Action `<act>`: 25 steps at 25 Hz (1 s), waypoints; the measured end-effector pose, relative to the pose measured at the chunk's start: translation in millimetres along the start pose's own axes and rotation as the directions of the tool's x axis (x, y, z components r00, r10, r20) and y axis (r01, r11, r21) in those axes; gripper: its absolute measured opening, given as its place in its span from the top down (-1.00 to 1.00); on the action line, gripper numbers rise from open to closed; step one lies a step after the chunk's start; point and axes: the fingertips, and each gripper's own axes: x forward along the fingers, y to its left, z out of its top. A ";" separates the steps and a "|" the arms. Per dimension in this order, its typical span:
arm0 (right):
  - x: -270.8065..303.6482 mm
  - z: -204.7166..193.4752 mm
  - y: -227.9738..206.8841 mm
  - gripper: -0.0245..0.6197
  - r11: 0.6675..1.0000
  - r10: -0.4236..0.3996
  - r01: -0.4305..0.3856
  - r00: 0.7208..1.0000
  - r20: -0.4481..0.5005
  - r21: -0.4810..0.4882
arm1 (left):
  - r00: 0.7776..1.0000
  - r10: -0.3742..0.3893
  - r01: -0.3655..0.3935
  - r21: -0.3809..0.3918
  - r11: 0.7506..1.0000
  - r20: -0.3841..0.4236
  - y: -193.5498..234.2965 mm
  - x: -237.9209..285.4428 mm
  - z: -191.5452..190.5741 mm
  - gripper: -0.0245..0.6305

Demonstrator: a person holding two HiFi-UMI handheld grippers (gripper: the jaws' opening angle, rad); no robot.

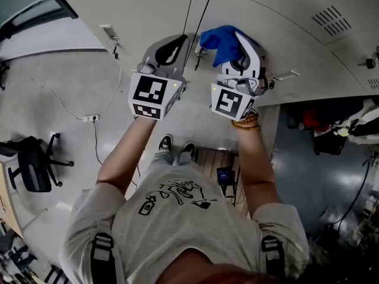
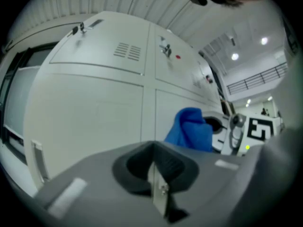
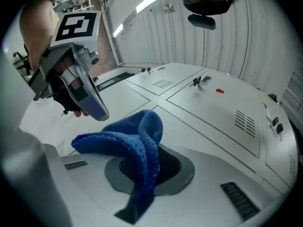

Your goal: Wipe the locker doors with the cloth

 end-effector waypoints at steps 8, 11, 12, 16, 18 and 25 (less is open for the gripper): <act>-33.4 -74.4 65.5 0.83 0.996 0.061 -0.055 0.993 -0.100 0.065 | 0.995 -0.033 0.031 -0.028 0.999 -0.099 -7.6 17.5 -83.7 0.92; -36.4 -103.7 96.4 0.83 0.994 0.083 -0.074 0.991 -0.110 0.078 | 0.993 -0.034 0.030 -0.031 0.999 -0.114 -5.7 23.3 -115.7 0.92; -38.0 -110.8 107.3 0.83 0.993 0.093 -0.084 0.989 -0.112 0.083 | 0.992 -0.032 0.028 -0.035 0.999 -0.123 -6.4 23.7 -126.7 0.92; -42.7 -128.6 147.7 0.83 0.990 0.122 -0.115 0.988 -0.091 0.079 | 0.987 -0.028 0.016 -0.075 0.997 -0.160 -12.7 21.9 -173.1 0.92; -43.7 -138.0 168.4 0.83 0.989 0.139 -0.134 0.987 -0.083 0.063 | 0.984 -0.026 0.010 -0.092 0.996 -0.175 -13.9 21.0 -194.2 0.92; -62.5 -181.2 208.7 0.83 0.969 0.231 -0.241 0.959 -0.164 -0.047 | 0.978 -0.020 -0.002 -0.104 0.995 -0.209 -18.7 15.1 -229.8 0.92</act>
